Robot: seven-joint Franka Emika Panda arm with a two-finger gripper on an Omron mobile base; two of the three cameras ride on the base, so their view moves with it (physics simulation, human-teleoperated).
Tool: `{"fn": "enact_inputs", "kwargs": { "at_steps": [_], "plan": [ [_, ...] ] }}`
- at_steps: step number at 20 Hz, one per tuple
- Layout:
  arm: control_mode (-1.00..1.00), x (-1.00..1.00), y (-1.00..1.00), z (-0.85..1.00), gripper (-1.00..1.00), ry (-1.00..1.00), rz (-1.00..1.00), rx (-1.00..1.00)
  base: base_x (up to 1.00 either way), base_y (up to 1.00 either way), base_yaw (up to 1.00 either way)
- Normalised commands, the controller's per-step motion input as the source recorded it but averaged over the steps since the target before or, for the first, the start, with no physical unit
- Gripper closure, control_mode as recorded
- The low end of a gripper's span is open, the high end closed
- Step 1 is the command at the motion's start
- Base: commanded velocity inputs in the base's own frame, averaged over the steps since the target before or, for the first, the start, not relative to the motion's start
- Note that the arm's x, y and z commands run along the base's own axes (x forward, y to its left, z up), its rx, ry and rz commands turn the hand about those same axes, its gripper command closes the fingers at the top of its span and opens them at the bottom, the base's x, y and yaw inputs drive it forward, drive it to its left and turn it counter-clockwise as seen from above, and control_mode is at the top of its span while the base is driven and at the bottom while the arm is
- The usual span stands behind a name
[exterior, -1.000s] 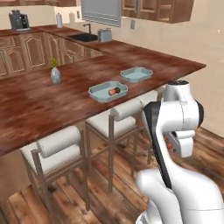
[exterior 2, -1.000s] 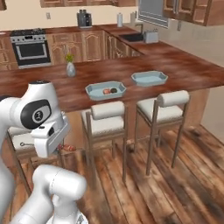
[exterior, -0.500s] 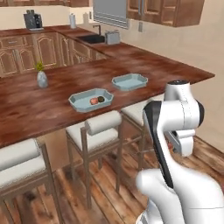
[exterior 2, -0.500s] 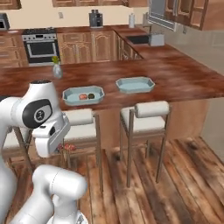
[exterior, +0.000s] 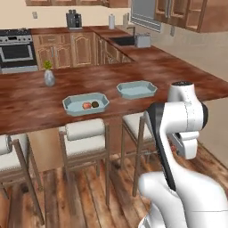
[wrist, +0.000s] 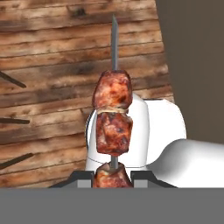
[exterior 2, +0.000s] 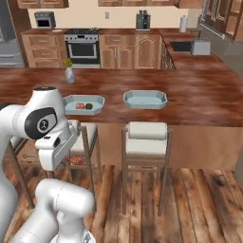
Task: Place the cold items (kiwi and peach) from the fridge in one tupperware on the dining counter. Place the warm items (hot dog and kebab skewer) in the stove area in another tupperware.
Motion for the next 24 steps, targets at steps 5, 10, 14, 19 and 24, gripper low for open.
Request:
{"fn": "enact_inputs", "kwargs": {
  "at_steps": [5, 10, 14, 19, 24],
  "plan": [
    [1.00, 0.00, 0.00, 0.00, 1.00, 0.00, 0.00, 0.00, 0.41, -0.97, 0.50],
    [1.00, 0.00, 0.00, 0.00, 1.00, 0.00, 0.00, 0.00, 0.63, -0.84, -0.01],
    [1.00, 0.00, 0.00, 0.00, 1.00, 0.00, 0.00, 0.00, 0.45, 0.10, -0.26],
    [1.00, 0.00, 0.00, 0.00, 1.00, 0.00, 0.00, 0.00, 0.49, 0.11, -0.22],
    [1.00, 0.00, 0.00, 0.00, 1.00, 0.00, 0.00, 0.00, 0.59, 0.06, -0.21]
  ]
}}
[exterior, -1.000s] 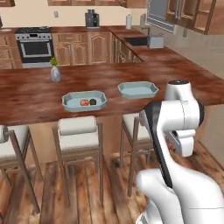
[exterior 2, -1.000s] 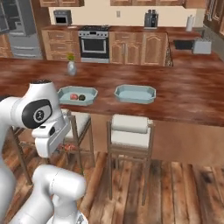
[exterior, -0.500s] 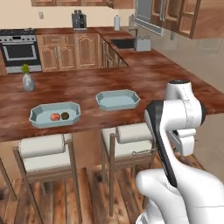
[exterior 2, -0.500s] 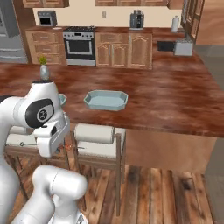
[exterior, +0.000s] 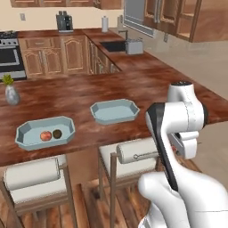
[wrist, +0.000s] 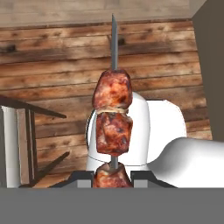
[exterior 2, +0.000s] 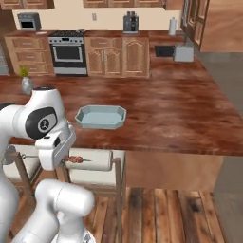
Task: Place the cold items (kiwi and peach) from the fridge in one tupperware on the dining counter. Place the warm items (hot dog and kebab skewer) in the stove area in another tupperware.
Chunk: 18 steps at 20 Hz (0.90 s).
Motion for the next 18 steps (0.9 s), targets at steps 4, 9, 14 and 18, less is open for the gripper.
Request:
{"fn": "enact_inputs", "kwargs": {
  "at_steps": [4, 9, 14, 18],
  "plan": [
    [1.00, 0.00, 0.00, 0.00, 1.00, 0.00, 0.00, 0.00, 0.74, 0.03, -0.11],
    [1.00, 0.00, 0.00, 0.00, 1.00, 0.00, 0.00, 0.00, 0.74, 0.06, -0.03],
    [1.00, 0.00, 0.00, 0.00, 1.00, 0.00, 0.00, 0.00, 0.39, 0.26, 0.00],
    [1.00, 0.00, 0.00, 0.00, 1.00, 0.00, 0.00, 0.00, 0.04, 0.04, 0.00]
  ]
}}
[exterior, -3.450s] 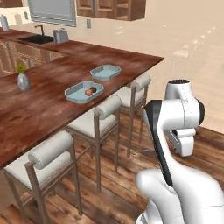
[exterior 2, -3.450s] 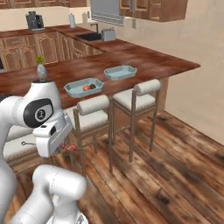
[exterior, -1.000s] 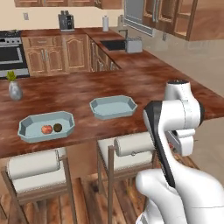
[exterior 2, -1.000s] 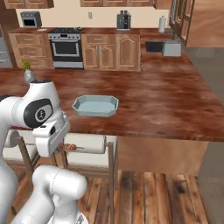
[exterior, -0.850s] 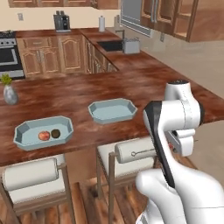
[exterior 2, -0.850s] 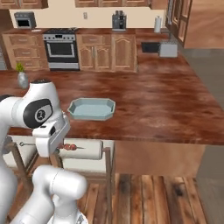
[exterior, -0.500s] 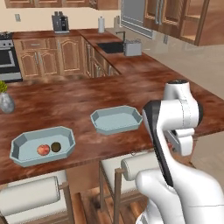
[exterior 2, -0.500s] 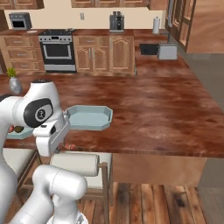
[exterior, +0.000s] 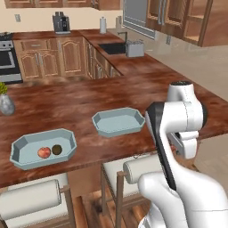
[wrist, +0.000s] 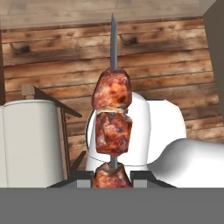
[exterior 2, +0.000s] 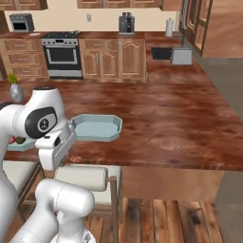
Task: Place the cold items (kiwi and peach) from the fridge in one tupperware on the dining counter. Place the warm items (hot dog and kebab skewer) in the stove area in another tupperware.
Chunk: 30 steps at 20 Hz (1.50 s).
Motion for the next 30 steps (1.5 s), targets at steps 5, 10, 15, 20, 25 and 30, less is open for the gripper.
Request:
{"fn": "enact_inputs", "kwargs": {
  "at_steps": [5, 10, 15, 20, 25, 30],
  "plan": [
    [1.00, 0.00, 0.00, 0.00, 1.00, 0.00, 0.00, 0.00, 0.00, 0.00, 0.00],
    [-1.00, 0.54, -0.01, 0.00, 1.00, -0.05, 0.09, 0.07, 0.00, 0.00, 0.00],
    [-1.00, 0.93, 0.01, 0.09, 1.00, 0.07, 0.08, 0.00, 0.00, 0.00, 0.00],
    [-1.00, 1.00, 0.08, 0.17, 1.00, 0.21, 0.00, 0.00, 0.00, 0.00, 0.00],
    [-1.00, 1.00, 0.00, 0.08, 1.00, 0.17, 0.00, 0.02, 0.00, 0.00, 0.00],
    [-1.00, 1.00, 0.00, -0.02, 1.00, 0.00, 0.00, 0.06, 0.00, 0.00, 0.00]
  ]
}}
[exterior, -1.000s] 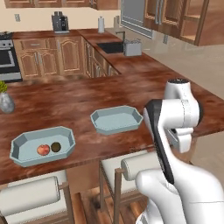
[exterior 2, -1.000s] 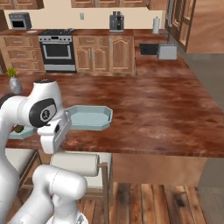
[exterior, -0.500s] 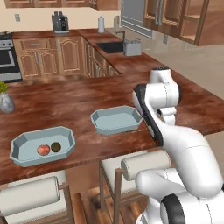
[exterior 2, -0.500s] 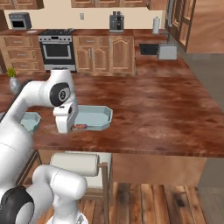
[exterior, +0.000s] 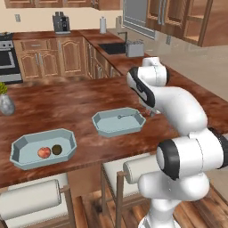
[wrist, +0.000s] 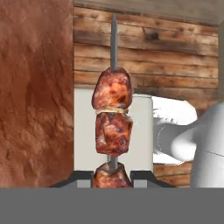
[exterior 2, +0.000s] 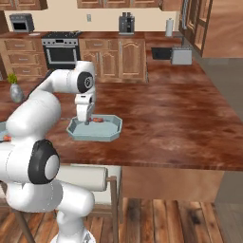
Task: Place the cold items (kiwi and peach) from the fridge in one tupperware on the dining counter. Place the warm items (hot dog and kebab skewer) in the stove area in another tupperware.
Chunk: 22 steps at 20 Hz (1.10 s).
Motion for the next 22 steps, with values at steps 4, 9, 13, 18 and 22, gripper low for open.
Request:
{"fn": "enact_inputs", "kwargs": {
  "at_steps": [4, 9, 13, 18, 22],
  "plan": [
    [-1.00, 0.95, 0.11, -0.21, 1.00, -0.10, 0.00, 0.00, 0.00, 0.00, 0.00],
    [-1.00, 0.76, 0.01, -0.28, 1.00, -0.27, 0.00, 0.00, 0.00, 0.00, 0.00],
    [-1.00, 0.76, 0.00, -0.33, 1.00, -0.30, 0.00, 0.00, 0.00, 0.00, 0.00],
    [-1.00, 0.84, 0.00, -0.33, 1.00, -0.21, 0.00, 0.00, 0.00, 0.00, 0.00],
    [-1.00, 0.81, 0.00, -0.31, 1.00, -0.02, 0.00, 0.00, 0.00, 0.00, 0.00]
  ]
}}
